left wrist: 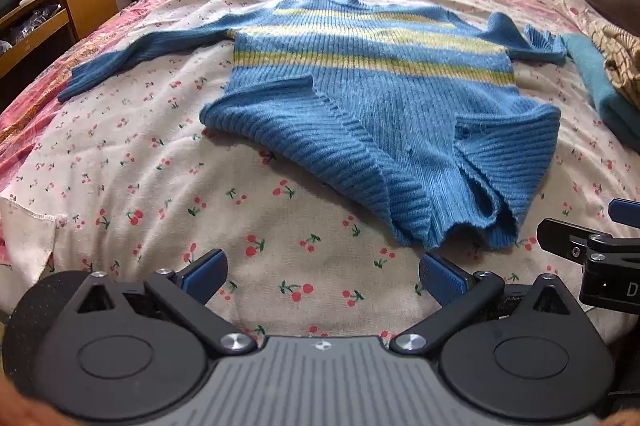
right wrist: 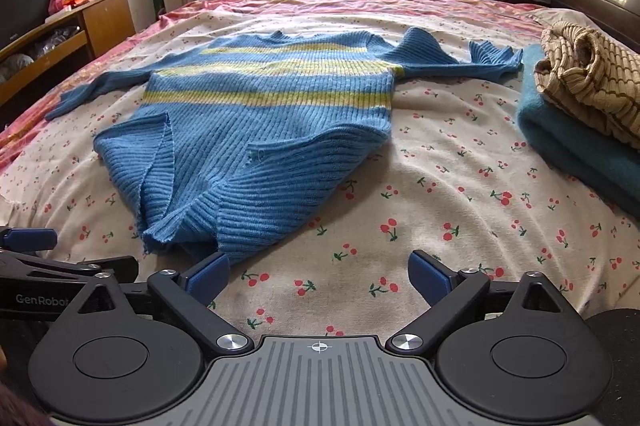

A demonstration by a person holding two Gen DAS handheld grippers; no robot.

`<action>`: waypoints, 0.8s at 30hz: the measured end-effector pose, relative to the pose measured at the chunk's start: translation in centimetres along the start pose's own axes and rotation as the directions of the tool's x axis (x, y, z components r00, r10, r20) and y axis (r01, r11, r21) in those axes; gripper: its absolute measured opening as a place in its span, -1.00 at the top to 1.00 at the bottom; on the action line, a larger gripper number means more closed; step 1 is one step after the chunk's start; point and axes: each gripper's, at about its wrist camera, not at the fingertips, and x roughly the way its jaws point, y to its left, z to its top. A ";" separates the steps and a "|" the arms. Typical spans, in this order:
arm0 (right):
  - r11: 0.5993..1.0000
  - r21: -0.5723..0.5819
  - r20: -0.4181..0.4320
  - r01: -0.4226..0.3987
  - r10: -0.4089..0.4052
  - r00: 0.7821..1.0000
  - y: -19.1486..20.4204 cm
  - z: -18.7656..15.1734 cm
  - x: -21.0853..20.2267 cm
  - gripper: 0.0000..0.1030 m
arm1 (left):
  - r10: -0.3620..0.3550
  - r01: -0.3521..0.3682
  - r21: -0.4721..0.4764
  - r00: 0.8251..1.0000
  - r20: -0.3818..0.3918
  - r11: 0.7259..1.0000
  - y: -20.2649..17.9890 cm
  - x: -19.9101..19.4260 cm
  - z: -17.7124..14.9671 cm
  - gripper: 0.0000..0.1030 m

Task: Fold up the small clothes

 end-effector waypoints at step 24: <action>0.999 -0.009 0.045 -0.043 0.044 0.998 0.9 5.6 2.9 -0.68 | 0.051 -0.054 0.053 0.997 0.058 0.997 2.4 1.7 5.3 -1.00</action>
